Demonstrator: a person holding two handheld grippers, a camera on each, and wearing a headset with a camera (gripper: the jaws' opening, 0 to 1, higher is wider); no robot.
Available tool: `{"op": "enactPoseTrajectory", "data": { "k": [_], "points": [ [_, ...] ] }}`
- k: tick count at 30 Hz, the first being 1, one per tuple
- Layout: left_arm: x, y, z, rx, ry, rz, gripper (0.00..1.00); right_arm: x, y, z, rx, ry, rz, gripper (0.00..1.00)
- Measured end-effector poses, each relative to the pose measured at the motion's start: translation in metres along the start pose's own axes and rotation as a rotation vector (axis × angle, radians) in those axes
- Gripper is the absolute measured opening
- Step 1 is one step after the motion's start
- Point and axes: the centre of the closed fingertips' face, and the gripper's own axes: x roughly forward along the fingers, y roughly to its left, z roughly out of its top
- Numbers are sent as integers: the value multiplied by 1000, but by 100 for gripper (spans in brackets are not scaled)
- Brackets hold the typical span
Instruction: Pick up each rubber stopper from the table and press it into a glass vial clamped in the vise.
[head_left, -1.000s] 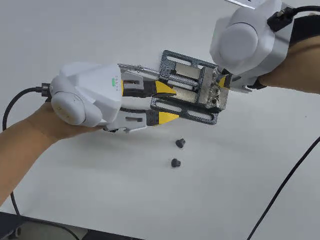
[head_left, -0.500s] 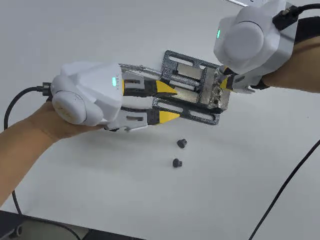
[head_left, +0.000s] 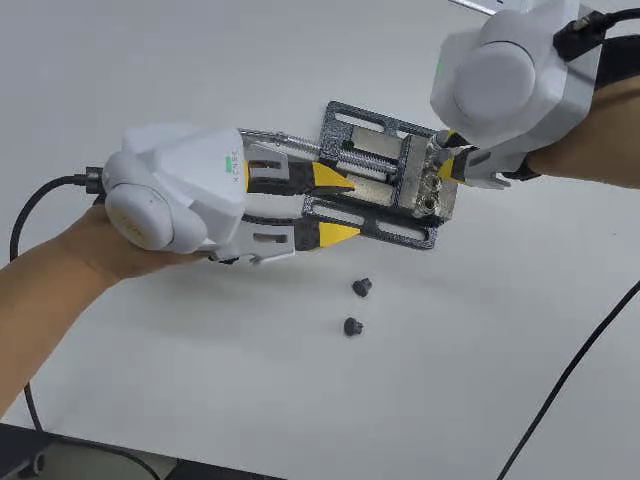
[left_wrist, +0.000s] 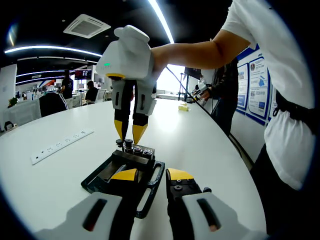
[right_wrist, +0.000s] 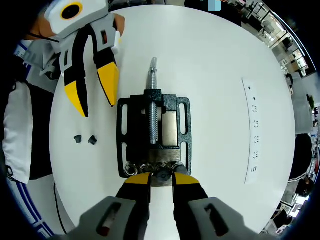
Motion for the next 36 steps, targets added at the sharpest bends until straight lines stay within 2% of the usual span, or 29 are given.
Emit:
{"op": "enactPoseTrajectory", "data": {
  "k": [4,9,13,15,18,25,31,36],
  "points": [
    [0,-1,1,2,0,-2,19,-5,1,1,4,-16,1,16],
    [1,-2,2,5,1,-3,19,-18,-2,4,43,-82,5,15],
    [2,-1,3,8,3,-3,19,-22,-5,2,61,-135,13,8],
    [2,-1,4,8,2,-1,19,-22,-8,-2,59,-143,-4,3],
    [3,-1,3,10,5,-2,19,-21,-7,-5,83,-157,7,2],
    [6,-1,2,11,14,-4,19,-19,-5,2,90,-201,10,0],
    [7,-2,2,9,15,-4,19,-10,-2,0,90,-198,24,0],
    [7,-1,1,7,19,-1,18,-9,-3,2,86,-203,23,0]
  ]
}}
